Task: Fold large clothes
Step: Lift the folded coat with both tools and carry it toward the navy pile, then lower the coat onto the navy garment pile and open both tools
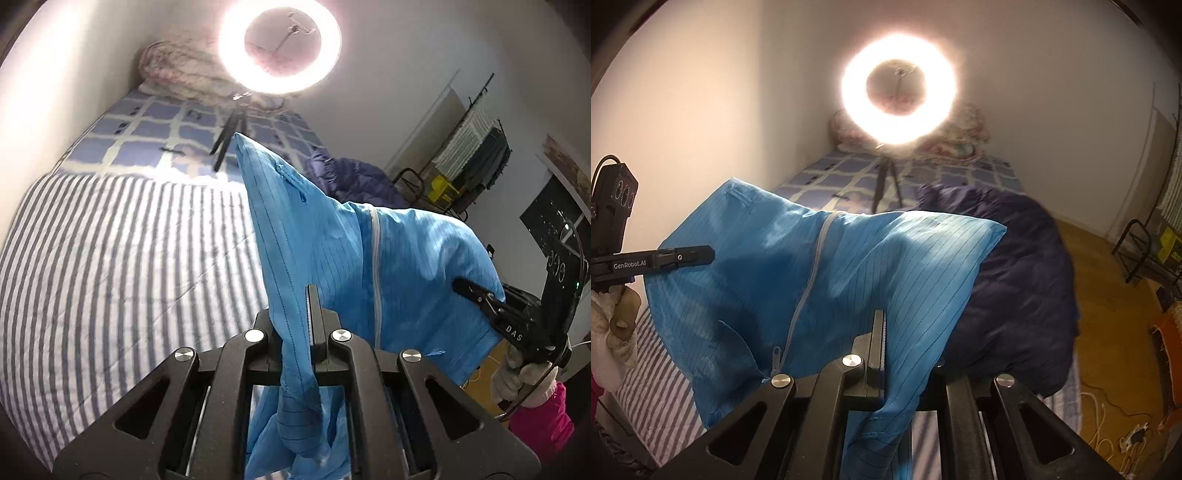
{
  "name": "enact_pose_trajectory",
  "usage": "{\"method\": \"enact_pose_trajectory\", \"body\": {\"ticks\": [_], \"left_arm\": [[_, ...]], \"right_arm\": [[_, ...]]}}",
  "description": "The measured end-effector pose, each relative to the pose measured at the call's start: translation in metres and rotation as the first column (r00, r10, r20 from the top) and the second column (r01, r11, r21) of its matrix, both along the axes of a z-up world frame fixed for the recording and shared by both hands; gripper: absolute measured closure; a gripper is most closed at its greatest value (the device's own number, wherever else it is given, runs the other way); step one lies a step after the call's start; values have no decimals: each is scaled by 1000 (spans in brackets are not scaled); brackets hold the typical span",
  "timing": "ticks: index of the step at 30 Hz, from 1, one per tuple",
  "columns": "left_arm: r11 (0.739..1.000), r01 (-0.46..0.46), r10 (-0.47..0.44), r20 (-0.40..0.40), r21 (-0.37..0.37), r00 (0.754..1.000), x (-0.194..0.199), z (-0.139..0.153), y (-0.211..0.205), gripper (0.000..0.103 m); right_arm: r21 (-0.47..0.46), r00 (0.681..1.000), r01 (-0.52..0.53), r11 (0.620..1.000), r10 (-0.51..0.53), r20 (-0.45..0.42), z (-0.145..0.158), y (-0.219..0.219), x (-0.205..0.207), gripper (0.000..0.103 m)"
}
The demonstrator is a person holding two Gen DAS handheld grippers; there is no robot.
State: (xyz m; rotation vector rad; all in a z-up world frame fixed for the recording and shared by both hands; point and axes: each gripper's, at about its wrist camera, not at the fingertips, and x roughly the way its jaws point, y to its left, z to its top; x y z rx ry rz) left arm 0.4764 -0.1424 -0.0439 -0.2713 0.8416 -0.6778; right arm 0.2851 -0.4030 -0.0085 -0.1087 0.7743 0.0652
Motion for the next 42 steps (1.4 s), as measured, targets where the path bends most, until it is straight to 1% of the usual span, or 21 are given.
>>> {"method": "enact_pose_trajectory", "body": {"ticks": [5,7,12,16,20,25,31,35,38,40,42], "left_arm": [[999,36,-36,59,-3,998,22,25,-41,99],[999,45,-43,67,-20,997,35,34,-57,99],[996,46,-40,76,-78,996,70,47,-102,99],[996,42,-35,90,-82,995,101,47,-143,99],[998,31,-26,102,-46,994,123,37,-178,99],[999,-4,0,105,43,994,149,13,-213,99],[990,-44,30,103,134,994,166,-18,-236,98],[979,-59,38,109,196,993,172,-32,-246,96],[972,-81,60,98,219,993,176,-43,-248,89],[967,-102,81,99,235,992,179,-46,-247,76],[963,-126,106,95,239,990,180,-47,-243,72]], "right_arm": [[-18,998,40,999,-39,45,24,-40,19,99],[-20,996,68,997,-67,64,33,-60,30,99],[-56,986,130,990,-123,111,48,-102,61,99],[-74,976,186,980,-175,131,48,-138,92,99],[-71,966,232,970,-221,136,36,-162,117,99],[-76,958,273,959,-264,109,7,-182,140,99],[-106,950,312,944,-309,43,-32,-202,173,99],[-108,943,331,937,-332,11,-51,-213,187,97],[-140,932,357,923,-363,-16,-64,-220,192,87],[-157,915,392,907,-402,-39,-69,-227,193,73],[-147,898,430,891,-439,-38,-67,-239,185,68]]}}
